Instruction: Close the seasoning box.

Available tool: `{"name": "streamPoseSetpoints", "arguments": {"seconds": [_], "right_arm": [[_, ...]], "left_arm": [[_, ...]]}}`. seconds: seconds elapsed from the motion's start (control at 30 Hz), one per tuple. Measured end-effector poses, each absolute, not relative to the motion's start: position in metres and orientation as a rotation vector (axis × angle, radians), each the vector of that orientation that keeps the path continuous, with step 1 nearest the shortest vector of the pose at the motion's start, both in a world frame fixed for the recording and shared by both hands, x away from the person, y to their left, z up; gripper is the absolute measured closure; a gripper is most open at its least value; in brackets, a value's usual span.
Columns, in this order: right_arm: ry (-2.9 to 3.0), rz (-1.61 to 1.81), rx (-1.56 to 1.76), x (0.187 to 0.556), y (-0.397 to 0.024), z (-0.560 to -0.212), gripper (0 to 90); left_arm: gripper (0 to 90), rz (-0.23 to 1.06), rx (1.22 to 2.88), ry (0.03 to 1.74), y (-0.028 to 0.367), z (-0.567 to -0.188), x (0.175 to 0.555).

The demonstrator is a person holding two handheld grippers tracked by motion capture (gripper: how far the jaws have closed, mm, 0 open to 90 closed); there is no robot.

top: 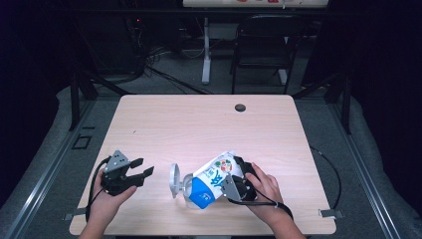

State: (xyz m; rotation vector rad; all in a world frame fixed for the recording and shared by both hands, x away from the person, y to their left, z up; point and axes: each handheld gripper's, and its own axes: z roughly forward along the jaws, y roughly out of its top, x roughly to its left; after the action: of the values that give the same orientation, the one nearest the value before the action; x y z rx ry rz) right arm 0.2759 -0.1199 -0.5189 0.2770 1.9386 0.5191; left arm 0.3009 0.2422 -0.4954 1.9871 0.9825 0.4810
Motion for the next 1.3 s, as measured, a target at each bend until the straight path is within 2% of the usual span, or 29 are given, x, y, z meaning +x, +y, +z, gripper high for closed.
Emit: {"name": "streamPoseSetpoints", "arguments": {"seconds": [1.3], "right_arm": [[2.097,0.955,0.777,0.282,-0.143,-0.545,59.3]], "left_arm": [[47.9,0.462,2.011,0.981,0.238,-0.501,0.302]]}}
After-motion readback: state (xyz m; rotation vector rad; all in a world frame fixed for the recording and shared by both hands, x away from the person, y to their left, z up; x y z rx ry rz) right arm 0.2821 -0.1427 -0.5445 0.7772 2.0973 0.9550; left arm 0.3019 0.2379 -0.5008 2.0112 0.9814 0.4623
